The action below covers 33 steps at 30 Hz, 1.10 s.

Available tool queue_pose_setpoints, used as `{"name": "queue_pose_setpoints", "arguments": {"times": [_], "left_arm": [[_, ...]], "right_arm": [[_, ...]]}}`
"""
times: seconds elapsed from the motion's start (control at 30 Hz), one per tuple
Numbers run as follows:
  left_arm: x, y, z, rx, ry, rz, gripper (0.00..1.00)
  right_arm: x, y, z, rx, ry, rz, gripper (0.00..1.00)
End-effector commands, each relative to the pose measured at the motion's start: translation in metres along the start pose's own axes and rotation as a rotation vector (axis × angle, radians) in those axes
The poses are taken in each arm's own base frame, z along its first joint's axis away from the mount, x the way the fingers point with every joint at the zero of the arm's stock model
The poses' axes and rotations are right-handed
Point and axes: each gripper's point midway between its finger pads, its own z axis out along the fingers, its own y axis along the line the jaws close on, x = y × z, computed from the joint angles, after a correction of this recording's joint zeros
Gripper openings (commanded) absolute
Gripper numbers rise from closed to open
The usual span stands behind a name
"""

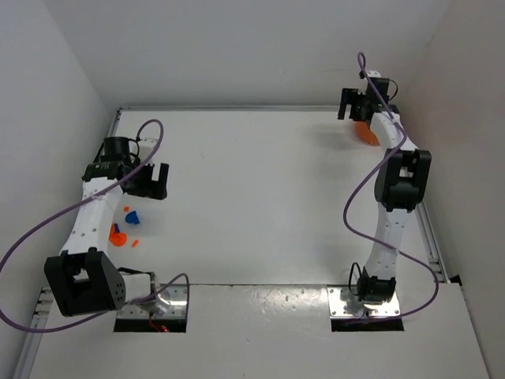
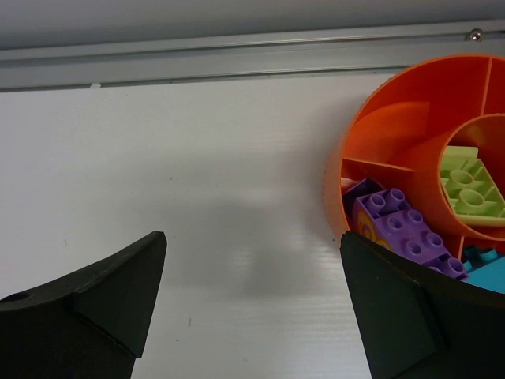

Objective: Sort the legos into containers by color

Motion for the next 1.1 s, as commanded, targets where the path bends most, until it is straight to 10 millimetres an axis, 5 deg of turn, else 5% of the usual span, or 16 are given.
{"name": "queue_pose_setpoints", "arguments": {"times": [0.0, 0.77, 1.07], "left_arm": [[-0.023, 0.002, -0.009, 0.001, -0.076, -0.017, 1.00], [-0.020, 0.001, -0.002, 0.017, -0.052, -0.023, 1.00], [-0.021, 0.000, -0.002, 0.027, -0.055, -0.022, 1.00]], "right_arm": [[-0.042, -0.002, -0.002, 0.045, -0.117, -0.022, 0.92], [-0.029, -0.012, 0.017, 0.142, -0.106, -0.044, 0.96], [-0.023, -0.022, 0.011, 0.147, -0.076, -0.035, 0.96]]}}
